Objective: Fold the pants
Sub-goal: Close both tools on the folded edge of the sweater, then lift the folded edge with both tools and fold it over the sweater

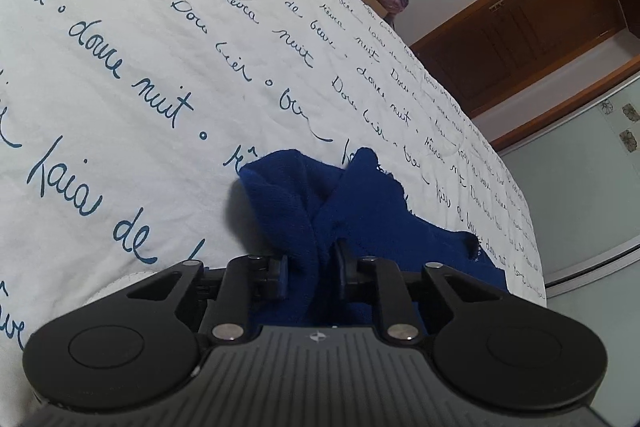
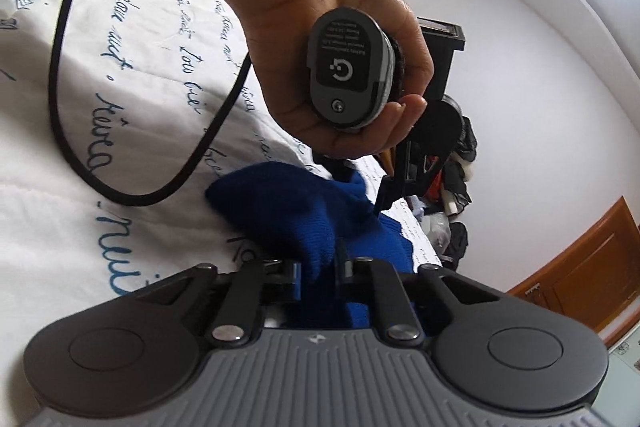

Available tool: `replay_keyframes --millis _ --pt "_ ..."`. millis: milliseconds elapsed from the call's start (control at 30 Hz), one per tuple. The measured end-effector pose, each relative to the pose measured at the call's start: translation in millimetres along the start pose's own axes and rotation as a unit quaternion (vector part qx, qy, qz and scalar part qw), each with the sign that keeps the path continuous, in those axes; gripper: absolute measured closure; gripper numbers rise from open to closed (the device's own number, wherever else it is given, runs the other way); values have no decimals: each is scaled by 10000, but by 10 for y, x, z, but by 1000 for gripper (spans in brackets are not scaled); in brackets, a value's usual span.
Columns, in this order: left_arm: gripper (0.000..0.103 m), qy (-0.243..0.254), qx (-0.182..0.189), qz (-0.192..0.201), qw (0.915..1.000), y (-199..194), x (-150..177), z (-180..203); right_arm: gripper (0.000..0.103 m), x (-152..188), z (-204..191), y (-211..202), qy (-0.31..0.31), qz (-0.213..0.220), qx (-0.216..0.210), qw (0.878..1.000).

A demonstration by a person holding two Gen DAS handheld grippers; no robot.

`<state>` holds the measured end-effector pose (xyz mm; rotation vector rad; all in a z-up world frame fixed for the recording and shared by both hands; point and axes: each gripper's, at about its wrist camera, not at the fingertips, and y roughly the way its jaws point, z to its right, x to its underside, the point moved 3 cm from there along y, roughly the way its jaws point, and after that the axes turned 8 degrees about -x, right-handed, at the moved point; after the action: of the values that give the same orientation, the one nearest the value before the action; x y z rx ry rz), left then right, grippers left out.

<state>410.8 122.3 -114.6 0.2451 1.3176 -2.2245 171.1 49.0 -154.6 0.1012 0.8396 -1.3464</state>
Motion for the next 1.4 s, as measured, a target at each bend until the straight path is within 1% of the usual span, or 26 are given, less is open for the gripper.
replay_keyframes --millis 33,100,167,233,367,467,567,633,700,833,1100,1400 --pt "84 53 -34 62 10000 -22 11 23 93 8 27 -17 105 29 -57 9999" --pt "85 208 -123 223 9995 -94 26 91 94 30 161 -50 528 90 -238 9983" --pt "86 468 -235 412 9978 -185 56 212 94 52 342 -115 1137 203 -415 9924" --pt "86 714 -310 596 9952 -307 88 343 95 95 557 -204 1721 356 -540 9829" --pt "86 959 -262 863 9913 -512 110 624 95 225 927 -384 2614 610 -639 9612" --pt "86 1135 -247 970 9885 -562 155 891 95 367 1140 -488 3200 722 -780 9414" --pt "86 1342 -268 1019 9853 -571 239 1135 95 527 1309 -573 3618 798 -815 9252" --pt "86 1438 -262 1003 9842 -565 291 1273 95 592 1349 -629 3797 829 -776 9181" --pt "87 1517 -265 993 9831 -550 342 1399 95 675 1412 -669 3905 841 -697 9141" --pt "87 1744 -337 993 9791 -507 436 1651 95 869 1560 -734 4209 885 -593 9009" --pt "87 2176 -643 897 9698 -329 629 2157 95 1241 1781 -928 4731 927 -461 8749" --pt "87 2500 -621 789 9630 -107 887 2627 95 1590 1942 -1101 4976 849 -204 8630"
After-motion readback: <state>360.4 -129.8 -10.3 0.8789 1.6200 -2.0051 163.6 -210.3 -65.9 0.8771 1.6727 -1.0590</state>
